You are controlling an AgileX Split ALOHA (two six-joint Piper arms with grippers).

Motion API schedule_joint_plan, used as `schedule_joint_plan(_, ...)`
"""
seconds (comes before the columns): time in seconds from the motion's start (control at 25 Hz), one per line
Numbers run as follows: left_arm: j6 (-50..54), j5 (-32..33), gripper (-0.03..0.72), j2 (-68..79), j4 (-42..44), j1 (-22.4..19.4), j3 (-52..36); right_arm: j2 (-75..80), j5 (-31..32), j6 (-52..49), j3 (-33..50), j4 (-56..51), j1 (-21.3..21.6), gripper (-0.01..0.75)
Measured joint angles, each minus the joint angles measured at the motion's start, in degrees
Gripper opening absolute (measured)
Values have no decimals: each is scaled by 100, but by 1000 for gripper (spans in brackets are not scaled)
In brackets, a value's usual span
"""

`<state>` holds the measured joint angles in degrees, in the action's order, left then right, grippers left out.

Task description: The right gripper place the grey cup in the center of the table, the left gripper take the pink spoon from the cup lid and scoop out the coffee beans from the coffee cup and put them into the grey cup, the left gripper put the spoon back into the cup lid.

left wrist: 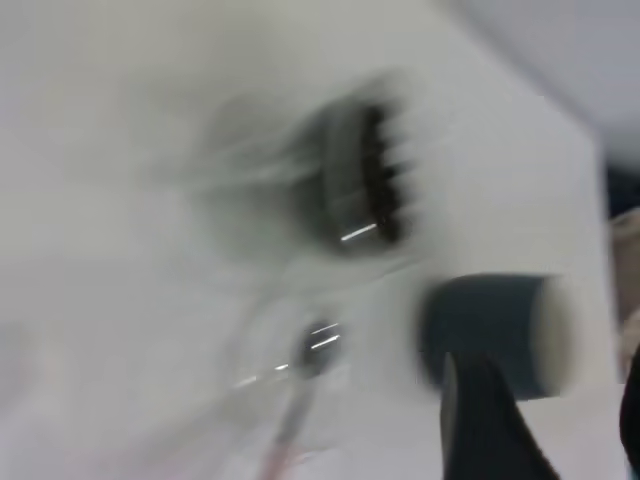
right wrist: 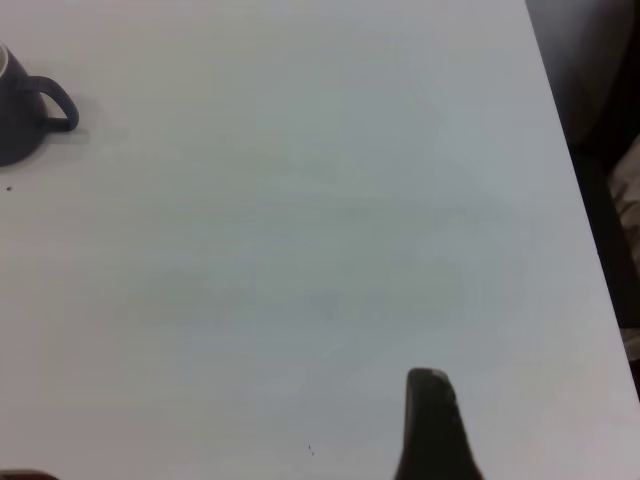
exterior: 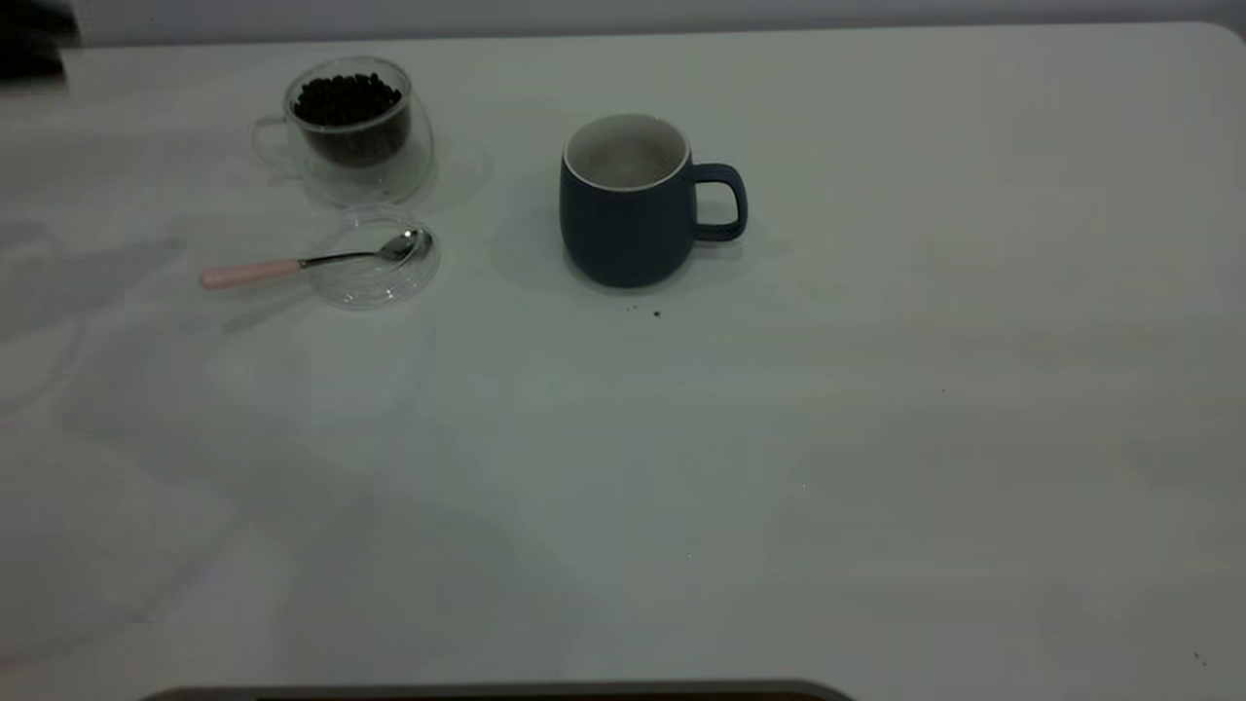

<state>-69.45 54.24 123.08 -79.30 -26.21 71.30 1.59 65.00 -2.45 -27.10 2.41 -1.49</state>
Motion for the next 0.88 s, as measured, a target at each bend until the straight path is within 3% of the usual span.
schedule_joint_plan(0.16,595,1,399,-1202,384,184,0,0,0,0,0,0,0,531)
schedule_joint_plan(0.28,1328,-286,399,-2154,1457,442,-5,0,0,0,0,0,0,531)
schedule_joint_plan(0.4,2791,-338,399,-2996,2932,785,-5,0,0,0,0,0,0,531)
schedule_joint_plan(0.6,5410,457,399,-4017,5845,1503,-29,0,0,0,0,0,0,531)
schedule_joint_plan(0.68,6102,918,399,-4283,6638,1810,-42,0,0,0,0,0,0,531)
schedule_joint_plan(0.76,6644,1276,399,-4534,7133,2045,-58,0,0,0,0,0,0,531)
schedule_joint_plan(0.88,6979,1281,394,-4927,7294,2362,-218,-5,0,0,0,0,0,531)
